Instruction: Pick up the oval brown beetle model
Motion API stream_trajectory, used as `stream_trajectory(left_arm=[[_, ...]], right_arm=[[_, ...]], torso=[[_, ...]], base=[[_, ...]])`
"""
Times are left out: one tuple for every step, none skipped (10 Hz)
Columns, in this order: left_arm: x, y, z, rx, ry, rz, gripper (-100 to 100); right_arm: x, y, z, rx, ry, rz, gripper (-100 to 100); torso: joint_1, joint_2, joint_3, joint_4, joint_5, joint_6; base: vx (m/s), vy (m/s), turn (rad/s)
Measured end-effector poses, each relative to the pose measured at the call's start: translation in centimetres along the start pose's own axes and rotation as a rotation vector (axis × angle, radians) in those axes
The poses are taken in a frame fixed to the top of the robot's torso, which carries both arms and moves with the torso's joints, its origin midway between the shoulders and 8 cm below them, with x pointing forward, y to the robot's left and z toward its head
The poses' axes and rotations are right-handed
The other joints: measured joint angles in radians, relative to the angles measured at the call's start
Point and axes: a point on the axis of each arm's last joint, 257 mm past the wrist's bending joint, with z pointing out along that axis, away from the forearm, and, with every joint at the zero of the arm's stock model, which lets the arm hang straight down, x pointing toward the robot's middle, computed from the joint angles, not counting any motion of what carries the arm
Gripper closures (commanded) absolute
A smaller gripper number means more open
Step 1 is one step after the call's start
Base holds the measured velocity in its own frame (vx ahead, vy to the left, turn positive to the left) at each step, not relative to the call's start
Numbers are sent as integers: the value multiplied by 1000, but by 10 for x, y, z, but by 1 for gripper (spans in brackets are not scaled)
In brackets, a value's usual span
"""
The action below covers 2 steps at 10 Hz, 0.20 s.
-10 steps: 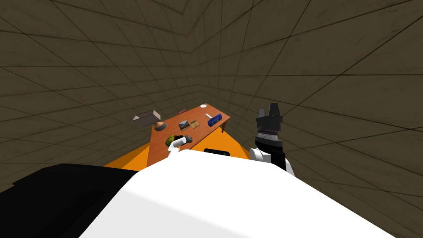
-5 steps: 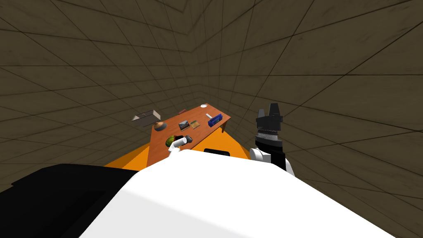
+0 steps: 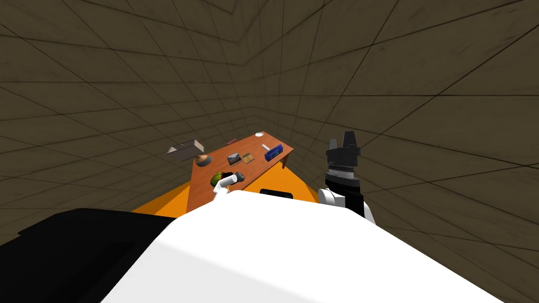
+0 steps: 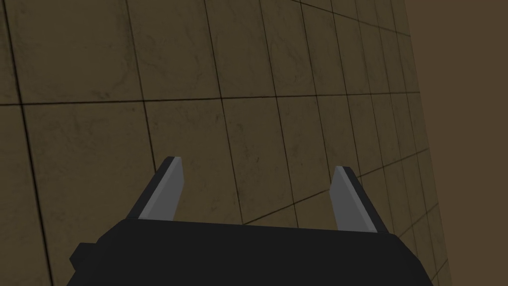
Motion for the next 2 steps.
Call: stream_trajectory(left_arm=[[-1,-3,-3,-1,-1,-1,100],[-1,-3,-3,-3,-2,-1,0]], right_arm=[[0,0,0,0,0,0,0],[0,0,0,0,0,0,0]], torso=[[0,1,0,0,0,0],[1,-1,0,0,0,0]], base=[[-18,-18,4],[0,0,0]])
